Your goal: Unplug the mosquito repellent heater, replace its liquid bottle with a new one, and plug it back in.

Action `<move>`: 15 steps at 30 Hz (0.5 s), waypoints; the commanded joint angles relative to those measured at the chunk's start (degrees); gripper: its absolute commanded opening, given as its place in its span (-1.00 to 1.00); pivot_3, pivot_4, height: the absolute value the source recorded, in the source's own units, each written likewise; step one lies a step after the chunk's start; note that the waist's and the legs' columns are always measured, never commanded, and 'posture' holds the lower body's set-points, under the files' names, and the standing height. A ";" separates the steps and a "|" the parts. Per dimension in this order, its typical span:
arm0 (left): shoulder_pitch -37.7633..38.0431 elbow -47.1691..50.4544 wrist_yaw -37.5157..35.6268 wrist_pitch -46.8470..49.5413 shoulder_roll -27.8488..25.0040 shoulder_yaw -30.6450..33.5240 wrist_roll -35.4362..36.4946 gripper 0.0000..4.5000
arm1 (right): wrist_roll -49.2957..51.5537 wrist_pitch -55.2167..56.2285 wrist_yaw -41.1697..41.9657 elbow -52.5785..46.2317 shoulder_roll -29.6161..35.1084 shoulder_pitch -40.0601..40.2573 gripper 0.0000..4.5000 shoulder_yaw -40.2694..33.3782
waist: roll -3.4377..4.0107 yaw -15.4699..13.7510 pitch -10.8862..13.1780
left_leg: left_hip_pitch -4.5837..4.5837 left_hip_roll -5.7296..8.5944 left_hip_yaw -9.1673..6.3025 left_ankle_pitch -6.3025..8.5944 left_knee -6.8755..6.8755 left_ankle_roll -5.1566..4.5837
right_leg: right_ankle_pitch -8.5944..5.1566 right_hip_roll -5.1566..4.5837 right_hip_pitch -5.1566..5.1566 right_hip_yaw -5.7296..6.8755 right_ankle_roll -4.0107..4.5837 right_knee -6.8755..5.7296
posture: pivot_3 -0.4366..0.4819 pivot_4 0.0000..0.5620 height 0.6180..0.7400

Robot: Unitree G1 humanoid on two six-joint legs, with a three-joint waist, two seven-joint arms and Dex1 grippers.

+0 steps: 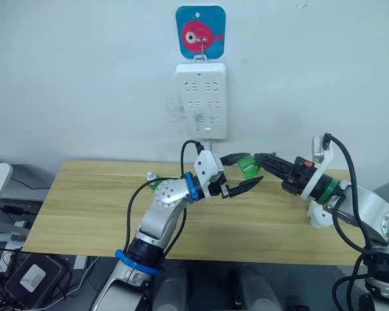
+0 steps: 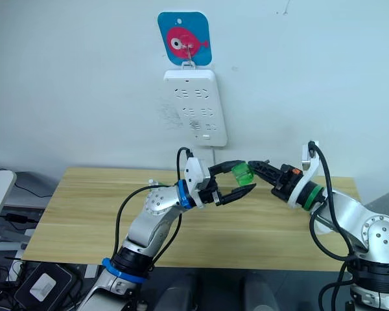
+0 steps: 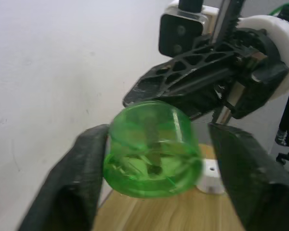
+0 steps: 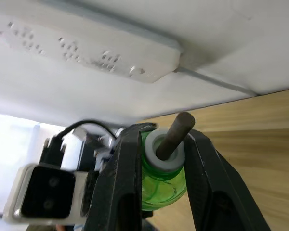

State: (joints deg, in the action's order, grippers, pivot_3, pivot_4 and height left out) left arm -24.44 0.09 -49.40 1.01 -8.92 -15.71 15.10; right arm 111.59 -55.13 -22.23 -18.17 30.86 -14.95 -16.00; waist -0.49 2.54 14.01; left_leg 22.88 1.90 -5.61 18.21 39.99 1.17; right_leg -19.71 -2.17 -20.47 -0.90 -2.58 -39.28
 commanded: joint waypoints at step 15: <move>-5.42 1.89 -11.54 8.61 -9.81 -4.61 -0.57 1.00 | -91.41 35.29 22.89 10.23 10.98 8.66 -0.64 26.51 | 0.02 -0.47 0.01 | -0.05 0.10 -0.05 -0.07 -0.10 0.11 | -0.01 0.02 -0.07 0.01 -0.01 0.15 | -0.12 -0.13 1.00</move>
State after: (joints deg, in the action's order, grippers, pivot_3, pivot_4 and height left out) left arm -29.13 1.11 -60.82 10.59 -19.23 -20.52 14.64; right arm 25.71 -24.55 0.06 -9.17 42.23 -5.70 10.51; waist -0.47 2.06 14.02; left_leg 22.83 2.00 -5.69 18.14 39.89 1.30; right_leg -19.72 -2.16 -20.54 -0.87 -2.59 -39.13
